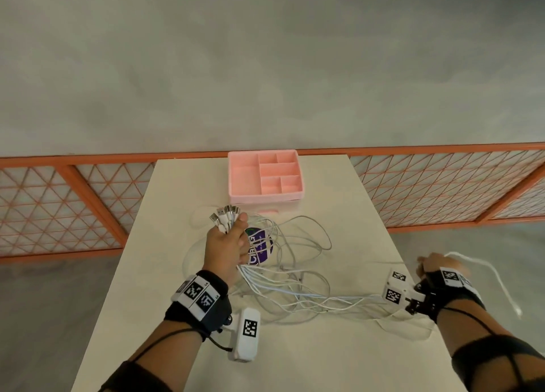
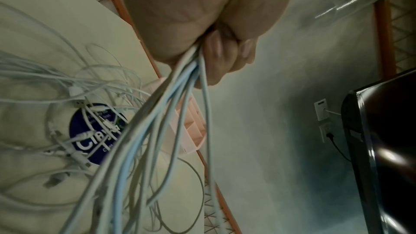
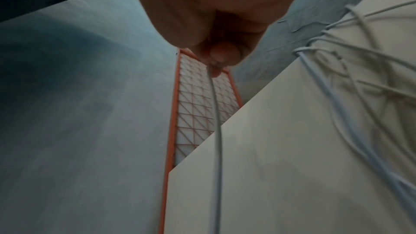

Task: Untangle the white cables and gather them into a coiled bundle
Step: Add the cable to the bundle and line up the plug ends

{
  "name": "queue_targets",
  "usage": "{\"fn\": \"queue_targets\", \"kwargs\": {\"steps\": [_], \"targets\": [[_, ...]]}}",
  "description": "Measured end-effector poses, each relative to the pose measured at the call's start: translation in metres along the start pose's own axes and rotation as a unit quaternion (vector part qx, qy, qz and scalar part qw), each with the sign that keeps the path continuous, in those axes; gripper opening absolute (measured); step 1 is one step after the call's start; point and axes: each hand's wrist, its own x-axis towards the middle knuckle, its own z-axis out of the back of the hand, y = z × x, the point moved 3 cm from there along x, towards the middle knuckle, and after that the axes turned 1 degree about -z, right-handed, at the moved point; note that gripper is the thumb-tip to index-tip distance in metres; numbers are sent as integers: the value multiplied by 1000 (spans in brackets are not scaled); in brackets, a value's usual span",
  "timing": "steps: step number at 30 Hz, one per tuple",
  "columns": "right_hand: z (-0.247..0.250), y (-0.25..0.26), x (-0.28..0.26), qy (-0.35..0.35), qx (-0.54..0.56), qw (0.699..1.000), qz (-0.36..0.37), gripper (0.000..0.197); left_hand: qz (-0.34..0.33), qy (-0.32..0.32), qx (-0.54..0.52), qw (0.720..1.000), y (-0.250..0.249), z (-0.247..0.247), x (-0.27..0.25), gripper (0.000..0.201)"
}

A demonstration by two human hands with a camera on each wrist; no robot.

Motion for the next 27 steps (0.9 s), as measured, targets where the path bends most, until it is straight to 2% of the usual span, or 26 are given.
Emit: {"fn": "queue_targets", "kwargs": {"steps": [2, 5, 8, 9, 10, 11, 12, 13, 15, 16, 17, 18, 21, 24, 27], "targets": [[3, -10, -1, 23, -48, 998, -35, 15, -8, 4, 0, 1000, -2, -7, 0, 28], [-10, -20, 1, 86, -46, 994, -39, 67, -33, 8, -1, 999, -6, -15, -2, 32], [-38, -10, -21, 73, -89, 992, -43, 56, -46, 6, -2, 999, -13, -24, -4, 36], [-52, -3, -36, 72, -124, 990, -19, 71, -50, 6, -5, 999, -14, -27, -5, 36], [-69, 6, -53, 80, -145, 985, 37, 87, -54, 9, -8, 998, -16, -29, -5, 35], [-86, 17, -72, 109, -134, 977, 126, 96, -58, 16, -12, 998, -19, -32, -6, 34], [-103, 25, -99, 176, -116, 957, 201, 90, -62, 25, -17, 998, -21, -35, -7, 33], [-121, 30, -126, 264, -121, 920, 263, 75, -65, 36, -19, 997, -24, -39, -8, 31], [-152, 26, -177, 428, -212, 810, 342, 49, -71, 60, -17, 996, -30, -45, -12, 27], [-165, 19, -197, 468, -259, 759, 370, 33, -74, 70, -16, 995, -35, -48, -13, 25], [-176, 11, -207, 478, -289, 731, 392, 16, -76, 77, -16, 994, -40, -50, -15, 23], [-184, 3, -211, 468, -305, 723, 407, 13, -78, 83, -19, 993, -46, -50, -16, 21], [-188, -21, -190, 392, -355, 749, 398, 41, -96, 89, -48, 990, -68, -41, -15, 21], [-169, -39, -153, 337, -411, 765, 364, 44, -103, 71, -82, 989, -82, -25, -10, 25], [-145, -49, -116, 280, -489, 754, 338, 40, -103, 47, -113, 987, -84, -10, -3, 24]]}}
